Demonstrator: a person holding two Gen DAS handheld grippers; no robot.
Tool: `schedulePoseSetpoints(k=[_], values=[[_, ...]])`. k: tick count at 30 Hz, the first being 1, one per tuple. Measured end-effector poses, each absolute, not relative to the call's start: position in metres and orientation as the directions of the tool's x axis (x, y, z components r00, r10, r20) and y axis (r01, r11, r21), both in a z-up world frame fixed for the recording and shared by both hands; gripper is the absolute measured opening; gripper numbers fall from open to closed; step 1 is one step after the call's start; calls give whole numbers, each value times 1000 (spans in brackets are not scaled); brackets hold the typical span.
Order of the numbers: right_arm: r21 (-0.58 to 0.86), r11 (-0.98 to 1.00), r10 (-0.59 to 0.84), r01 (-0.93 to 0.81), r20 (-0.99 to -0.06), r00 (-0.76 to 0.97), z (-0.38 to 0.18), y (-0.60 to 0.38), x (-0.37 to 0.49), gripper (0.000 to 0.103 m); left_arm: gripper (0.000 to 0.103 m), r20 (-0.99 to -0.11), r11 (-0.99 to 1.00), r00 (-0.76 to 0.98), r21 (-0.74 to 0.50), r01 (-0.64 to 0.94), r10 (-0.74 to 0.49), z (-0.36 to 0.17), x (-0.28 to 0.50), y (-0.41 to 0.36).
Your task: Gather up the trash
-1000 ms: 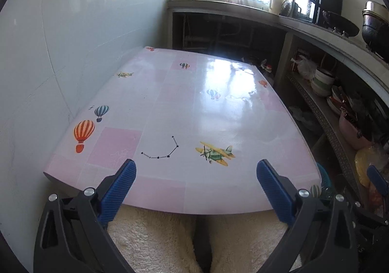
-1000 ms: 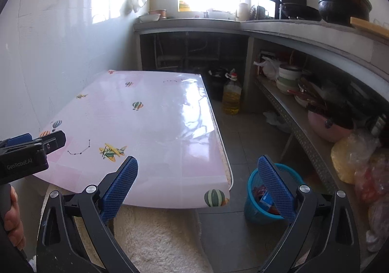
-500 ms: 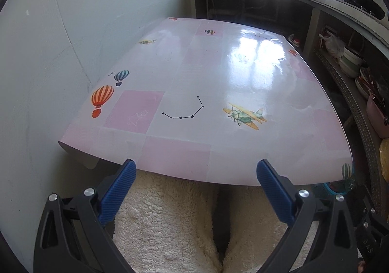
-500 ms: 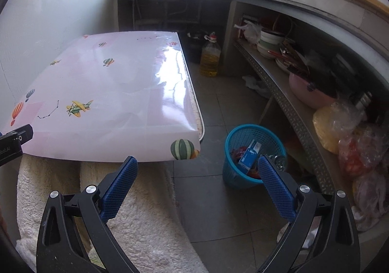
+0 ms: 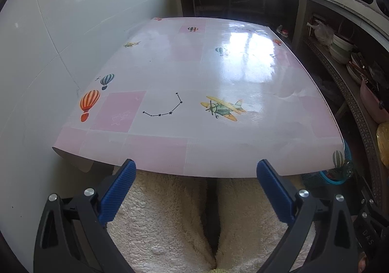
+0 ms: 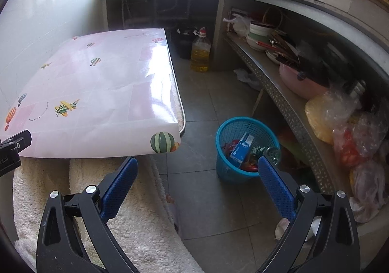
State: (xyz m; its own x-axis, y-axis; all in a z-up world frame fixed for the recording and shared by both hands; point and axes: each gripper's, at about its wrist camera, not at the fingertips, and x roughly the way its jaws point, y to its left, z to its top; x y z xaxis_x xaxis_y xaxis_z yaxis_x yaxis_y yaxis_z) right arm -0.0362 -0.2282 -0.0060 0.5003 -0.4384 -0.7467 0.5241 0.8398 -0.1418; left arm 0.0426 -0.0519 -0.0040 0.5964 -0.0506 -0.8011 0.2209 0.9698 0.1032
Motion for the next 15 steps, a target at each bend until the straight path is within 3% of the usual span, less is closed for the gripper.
schedulePoseSetpoints(k=[15], values=[[-142,833,-445,535,-747,495,-6,-234,-36,95,97,-806,959,588,107,261,-70,-5,36,-63]])
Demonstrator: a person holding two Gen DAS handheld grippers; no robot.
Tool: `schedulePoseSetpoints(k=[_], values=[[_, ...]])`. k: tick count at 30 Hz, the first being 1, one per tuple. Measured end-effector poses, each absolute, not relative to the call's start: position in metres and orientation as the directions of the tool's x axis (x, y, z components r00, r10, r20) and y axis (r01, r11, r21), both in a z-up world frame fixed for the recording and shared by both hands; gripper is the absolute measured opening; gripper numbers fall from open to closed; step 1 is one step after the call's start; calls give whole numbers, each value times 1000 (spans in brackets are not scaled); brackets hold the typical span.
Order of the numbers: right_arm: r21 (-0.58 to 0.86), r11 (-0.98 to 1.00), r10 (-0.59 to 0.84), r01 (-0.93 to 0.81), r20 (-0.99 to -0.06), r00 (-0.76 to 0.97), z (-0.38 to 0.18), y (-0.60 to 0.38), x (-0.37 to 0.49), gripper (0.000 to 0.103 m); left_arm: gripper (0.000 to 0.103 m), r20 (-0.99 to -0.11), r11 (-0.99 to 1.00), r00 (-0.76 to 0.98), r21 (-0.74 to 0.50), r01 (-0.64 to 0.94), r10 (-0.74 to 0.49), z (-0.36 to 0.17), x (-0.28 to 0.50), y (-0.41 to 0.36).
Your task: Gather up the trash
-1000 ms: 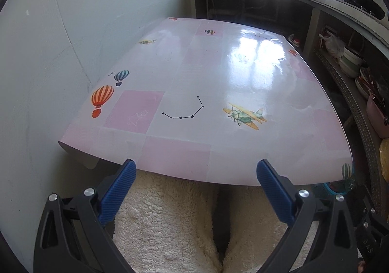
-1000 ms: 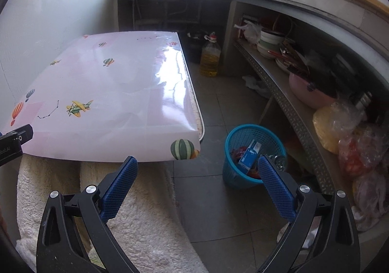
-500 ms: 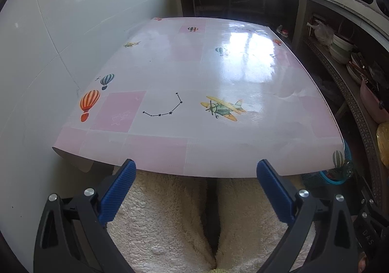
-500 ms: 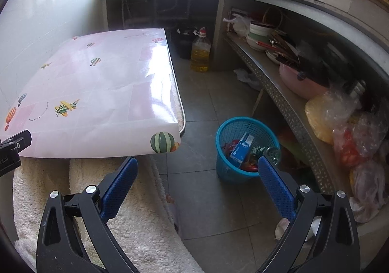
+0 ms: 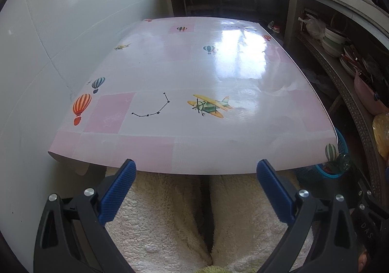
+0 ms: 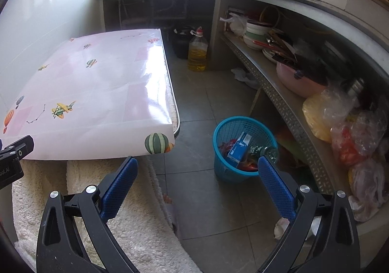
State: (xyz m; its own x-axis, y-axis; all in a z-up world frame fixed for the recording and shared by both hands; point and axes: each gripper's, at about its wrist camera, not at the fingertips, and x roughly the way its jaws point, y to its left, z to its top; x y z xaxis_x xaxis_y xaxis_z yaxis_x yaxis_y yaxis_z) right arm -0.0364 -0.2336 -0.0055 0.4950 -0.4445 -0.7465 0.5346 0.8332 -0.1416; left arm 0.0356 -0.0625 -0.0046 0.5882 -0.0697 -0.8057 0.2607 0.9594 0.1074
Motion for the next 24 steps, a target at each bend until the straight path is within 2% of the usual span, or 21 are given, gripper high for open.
schedulePoseSetpoints(k=[24], values=[[-144,832,-450,536,-740,499,-2,-235,-36,95,97,-806,958,588,110,266,-70,-4,33,-65]])
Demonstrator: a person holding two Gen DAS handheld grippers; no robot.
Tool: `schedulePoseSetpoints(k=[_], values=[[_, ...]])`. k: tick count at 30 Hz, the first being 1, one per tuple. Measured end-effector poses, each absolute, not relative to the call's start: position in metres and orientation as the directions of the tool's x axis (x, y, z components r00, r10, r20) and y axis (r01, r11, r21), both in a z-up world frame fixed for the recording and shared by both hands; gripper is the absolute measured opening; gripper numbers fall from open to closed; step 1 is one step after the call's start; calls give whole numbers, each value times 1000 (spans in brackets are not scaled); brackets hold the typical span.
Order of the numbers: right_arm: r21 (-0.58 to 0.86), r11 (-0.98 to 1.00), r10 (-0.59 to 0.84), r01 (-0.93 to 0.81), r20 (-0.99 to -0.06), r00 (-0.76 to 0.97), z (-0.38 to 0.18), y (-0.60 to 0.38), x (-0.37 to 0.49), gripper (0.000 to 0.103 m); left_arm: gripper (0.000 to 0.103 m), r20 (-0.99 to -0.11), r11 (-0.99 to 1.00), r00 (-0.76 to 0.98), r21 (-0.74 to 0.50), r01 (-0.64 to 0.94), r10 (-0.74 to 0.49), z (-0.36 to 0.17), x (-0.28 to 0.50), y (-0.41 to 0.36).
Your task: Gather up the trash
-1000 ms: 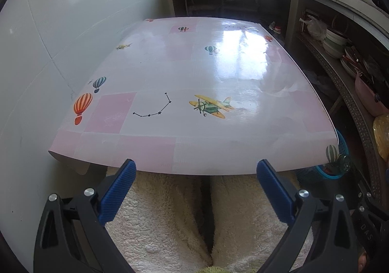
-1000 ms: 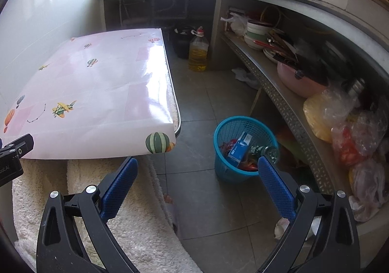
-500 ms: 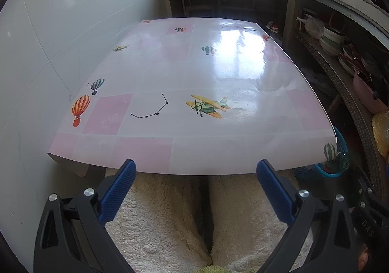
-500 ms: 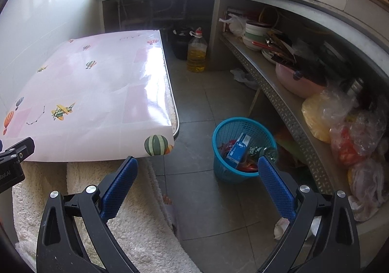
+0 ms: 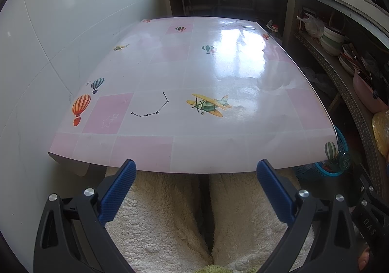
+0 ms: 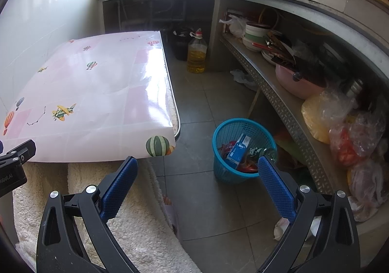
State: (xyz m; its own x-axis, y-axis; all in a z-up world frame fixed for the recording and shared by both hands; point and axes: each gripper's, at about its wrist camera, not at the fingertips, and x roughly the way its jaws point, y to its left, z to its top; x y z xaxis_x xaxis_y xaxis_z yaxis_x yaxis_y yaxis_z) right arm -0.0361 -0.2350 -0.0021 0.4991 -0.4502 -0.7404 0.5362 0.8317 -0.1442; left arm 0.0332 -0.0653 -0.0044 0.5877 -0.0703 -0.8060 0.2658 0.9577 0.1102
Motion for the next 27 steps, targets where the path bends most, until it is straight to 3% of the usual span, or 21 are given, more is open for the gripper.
schedulePoseSetpoints(k=[27], values=[[-144,827,-456,543,-738,498,-1,-234,-34,95,97,-808,955,585,117,272,-68,-7,34,-62]])
